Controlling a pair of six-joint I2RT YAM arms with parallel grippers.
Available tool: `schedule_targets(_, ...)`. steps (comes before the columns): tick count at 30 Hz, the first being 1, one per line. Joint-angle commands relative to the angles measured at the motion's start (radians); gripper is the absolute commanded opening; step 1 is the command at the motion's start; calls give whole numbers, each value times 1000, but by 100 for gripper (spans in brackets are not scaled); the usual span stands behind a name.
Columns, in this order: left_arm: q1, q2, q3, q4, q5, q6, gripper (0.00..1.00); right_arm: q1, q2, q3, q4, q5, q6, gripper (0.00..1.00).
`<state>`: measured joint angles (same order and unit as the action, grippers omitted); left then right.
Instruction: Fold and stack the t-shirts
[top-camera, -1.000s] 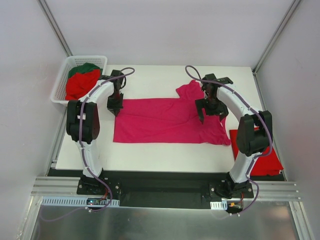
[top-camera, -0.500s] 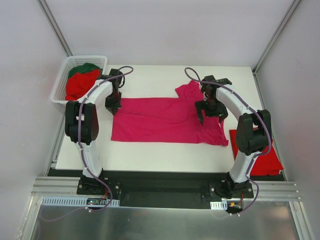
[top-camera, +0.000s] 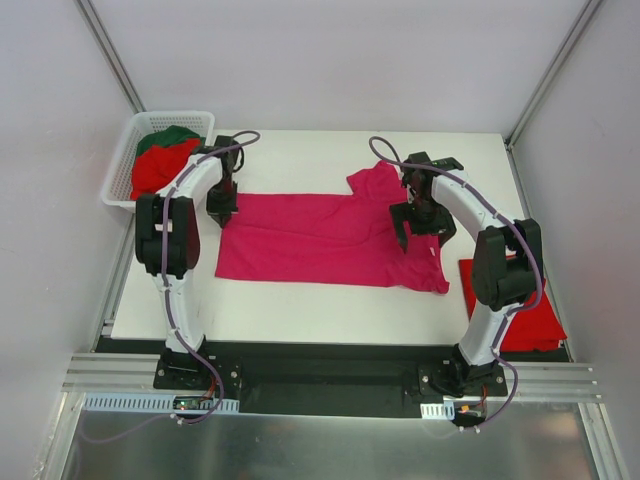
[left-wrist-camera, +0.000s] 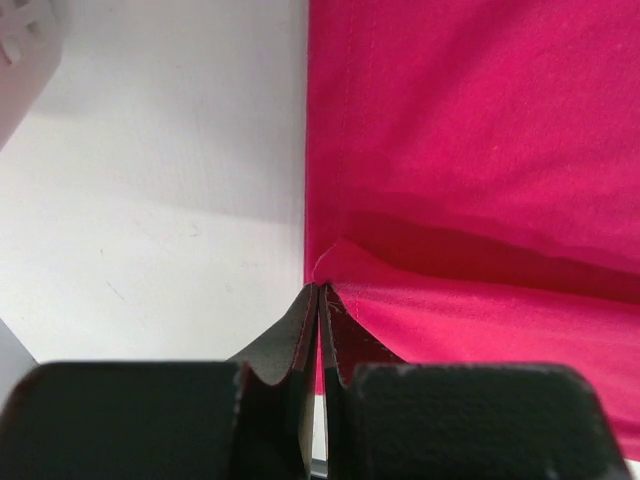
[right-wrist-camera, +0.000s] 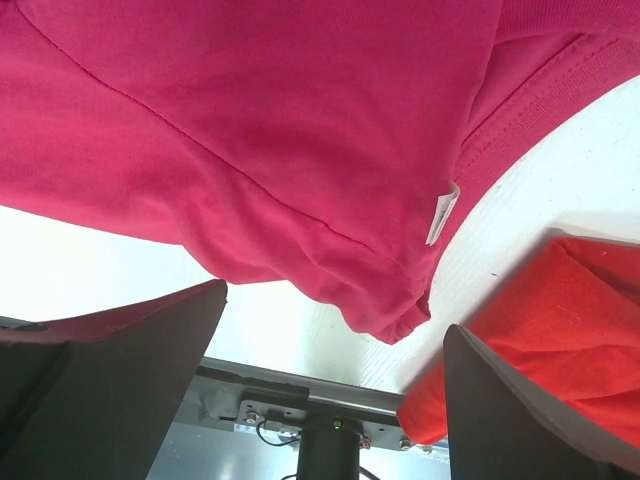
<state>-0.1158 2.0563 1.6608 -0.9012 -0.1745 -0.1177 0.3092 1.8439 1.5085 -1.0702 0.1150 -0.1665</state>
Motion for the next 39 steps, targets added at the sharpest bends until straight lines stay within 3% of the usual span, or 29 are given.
schedule_targets(1,21,19,59,-34,-17,1,0,-4,-12,4,-22,-6,-10,96)
schedule_targets(6,38,41,79,-38,-10,1,0,-4,-14,2,-22,-5,-11,96)
schedule_targets(8,42,42,83,-41,-17,3,6,-4,-15,4,-22,-6,-10,96)
schedule_targets(9,44,41,85,-41,-20,1,44,-4,-17,5,-22,-6,-11,96)
schedule_targets(10,45,39,83,-47,-25,3,99,-4,-21,5,-23,-5,-11,96)
schedule_targets(16,-59,-103,77,-81,-102,-20,99,-5,-95,12,13,25,-2,96)
schedule_targets(19,-131,-131,85,-22,77,-16,99,-5,-121,47,47,-12,1,96)
schedule_targets(20,-133,-111,88,20,246,-16,99,-4,-120,59,52,-32,1,96)
schedule_targets(27,-171,22,140,134,738,-106,100,7,-127,127,29,-213,15,96)
schedule_targets(30,-205,48,126,169,718,-106,99,14,-155,27,84,-282,51,96)
schedule_targets(33,-205,90,108,168,609,-109,99,27,-172,-128,275,-324,84,96)
schedule_targets(39,-205,87,27,165,393,-103,99,97,-17,-128,352,-284,101,96)
